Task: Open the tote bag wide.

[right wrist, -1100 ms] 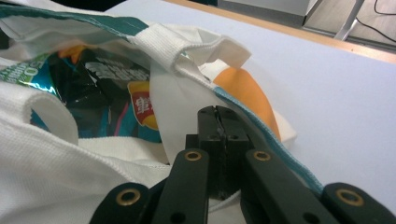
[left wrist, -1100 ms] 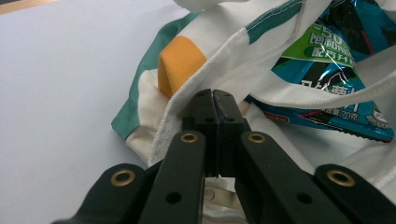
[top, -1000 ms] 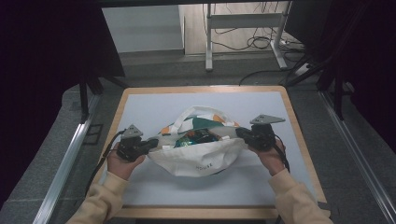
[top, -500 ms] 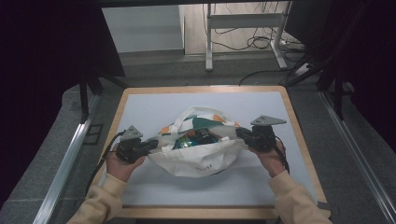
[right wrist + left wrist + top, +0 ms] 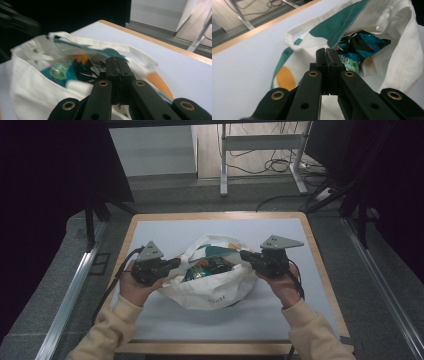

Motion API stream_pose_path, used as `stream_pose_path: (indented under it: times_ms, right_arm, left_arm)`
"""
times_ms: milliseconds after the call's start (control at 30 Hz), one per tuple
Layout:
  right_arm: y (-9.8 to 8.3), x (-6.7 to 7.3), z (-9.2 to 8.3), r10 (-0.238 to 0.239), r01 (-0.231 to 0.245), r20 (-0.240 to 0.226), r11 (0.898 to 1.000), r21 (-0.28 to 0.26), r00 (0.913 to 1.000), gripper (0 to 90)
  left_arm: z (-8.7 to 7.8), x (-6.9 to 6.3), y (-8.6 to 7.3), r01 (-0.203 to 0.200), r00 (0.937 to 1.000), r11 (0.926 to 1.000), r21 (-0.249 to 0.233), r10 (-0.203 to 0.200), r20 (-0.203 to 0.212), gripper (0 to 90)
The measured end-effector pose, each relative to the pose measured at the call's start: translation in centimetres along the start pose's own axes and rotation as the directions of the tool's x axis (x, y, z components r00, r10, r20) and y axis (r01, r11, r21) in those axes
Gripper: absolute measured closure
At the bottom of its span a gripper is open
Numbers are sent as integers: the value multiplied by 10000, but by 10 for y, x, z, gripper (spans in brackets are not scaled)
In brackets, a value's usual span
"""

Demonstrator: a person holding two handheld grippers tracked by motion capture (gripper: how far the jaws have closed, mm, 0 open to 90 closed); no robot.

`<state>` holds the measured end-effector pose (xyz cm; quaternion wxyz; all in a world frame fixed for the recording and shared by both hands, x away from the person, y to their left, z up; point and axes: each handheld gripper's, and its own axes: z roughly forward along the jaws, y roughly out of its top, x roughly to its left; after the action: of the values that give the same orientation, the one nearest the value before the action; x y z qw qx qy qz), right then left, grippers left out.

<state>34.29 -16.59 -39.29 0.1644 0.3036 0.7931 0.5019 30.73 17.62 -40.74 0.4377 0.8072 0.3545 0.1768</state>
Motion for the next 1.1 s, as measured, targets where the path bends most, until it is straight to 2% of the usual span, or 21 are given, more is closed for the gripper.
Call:
stream_pose_path:
  times_ms: [100,167,367,533,567,767,900,1100]
  right_arm:
    - [3,4,6,-103,104,-90,9999,109,9999,892]
    - [4,5,9,-98,100,-136,9998,153,9999,892]
    - [3,3,12,25,-21,-147,9997,229,9999,892]
    - [4,8,16,-2,10,-270,9995,316,9996,892]
    - [3,11,18,-107,125,-390,9989,447,9992,892]
    - [0,15,23,-206,277,-728,9948,980,9971,892]
    - [-3,17,22,-278,401,-939,9905,1316,9952,892]
    - [-8,20,17,-321,481,-1139,9889,1406,9930,892]
  left_arm:
    - [14,2,3,303,9986,9995,120,-308,437,899]
    - [15,2,3,307,9983,9994,153,-315,495,899]
    - [18,-4,4,120,9965,9997,195,-135,826,899]
    - [28,-8,6,-23,9956,9985,551,-29,937,899]
    - [34,-9,6,-43,9961,9978,663,-16,885,899]
    - [40,-3,7,24,9975,9971,760,-78,702,899]
    - [42,-2,11,-143,9991,9970,755,113,402,899]
    - [48,4,15,-93,9998,9966,813,79,166,899]
